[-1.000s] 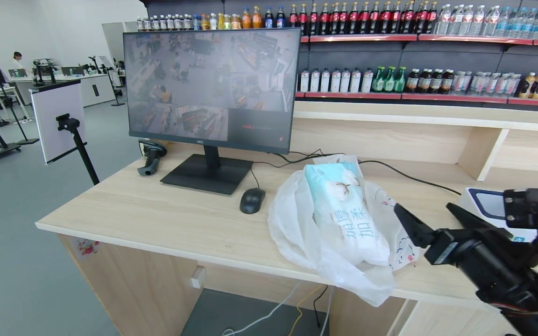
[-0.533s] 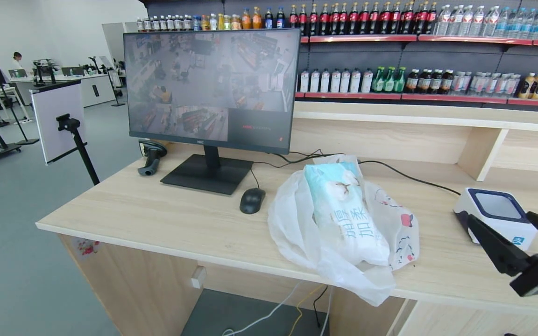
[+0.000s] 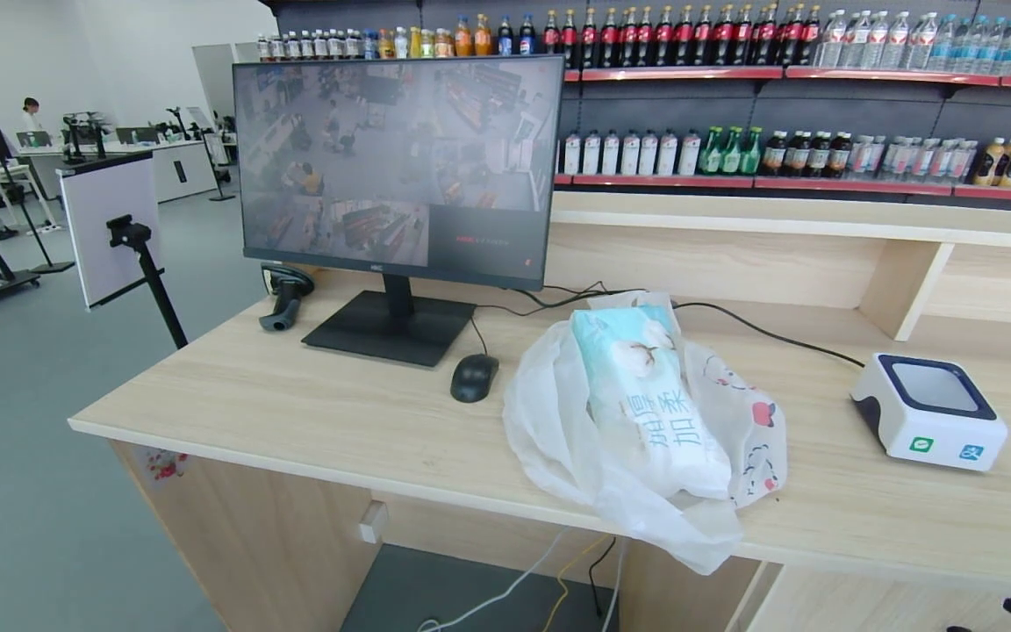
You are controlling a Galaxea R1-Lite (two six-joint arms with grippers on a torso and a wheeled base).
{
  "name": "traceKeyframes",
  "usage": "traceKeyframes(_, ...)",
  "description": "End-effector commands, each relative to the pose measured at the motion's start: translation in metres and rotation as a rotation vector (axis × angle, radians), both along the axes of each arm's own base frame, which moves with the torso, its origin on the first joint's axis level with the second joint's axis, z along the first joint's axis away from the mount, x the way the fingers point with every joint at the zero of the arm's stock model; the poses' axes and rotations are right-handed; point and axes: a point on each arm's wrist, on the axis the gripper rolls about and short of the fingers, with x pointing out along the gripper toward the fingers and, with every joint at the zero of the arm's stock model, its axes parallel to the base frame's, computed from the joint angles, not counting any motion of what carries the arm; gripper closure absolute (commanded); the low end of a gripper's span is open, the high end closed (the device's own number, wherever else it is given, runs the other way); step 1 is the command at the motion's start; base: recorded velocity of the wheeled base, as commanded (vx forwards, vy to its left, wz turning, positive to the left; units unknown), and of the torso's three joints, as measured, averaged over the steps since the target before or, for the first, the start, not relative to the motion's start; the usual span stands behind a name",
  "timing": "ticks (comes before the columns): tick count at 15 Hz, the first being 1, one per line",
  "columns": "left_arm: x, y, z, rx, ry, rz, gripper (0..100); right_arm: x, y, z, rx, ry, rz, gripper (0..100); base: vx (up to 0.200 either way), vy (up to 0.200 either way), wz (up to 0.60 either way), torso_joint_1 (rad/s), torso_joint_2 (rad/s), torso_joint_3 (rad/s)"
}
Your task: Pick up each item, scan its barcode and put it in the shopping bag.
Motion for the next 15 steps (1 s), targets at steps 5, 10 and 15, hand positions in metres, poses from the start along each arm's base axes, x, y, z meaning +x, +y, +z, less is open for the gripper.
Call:
traceKeyframes(5, 0.0, 0.0, 0.0, -0.003, 0.0, 0.0, 0, -0.034, -0.023, -0.023, 0.109, -0.064, 0.048, 0, 0.0, 0.0, 0.0, 0.0, 0.0, 0.0)
traceKeyframes(10, 0.0, 0.0, 0.0, -0.001, 0.0, 0.0, 0, -0.034, -0.019, -0.027, 0.158, -0.033, -0.33, 0, 0.0, 0.0, 0.0, 0.0, 0.0, 0.0)
traceKeyframes(15, 0.0, 0.0, 0.0, -0.003, 0.0, 0.0, 0, -0.05, -0.016, -0.031, 0.196, -0.231, -0.542, 0, 0.0, 0.0, 0.0, 0.0, 0.0, 0.0)
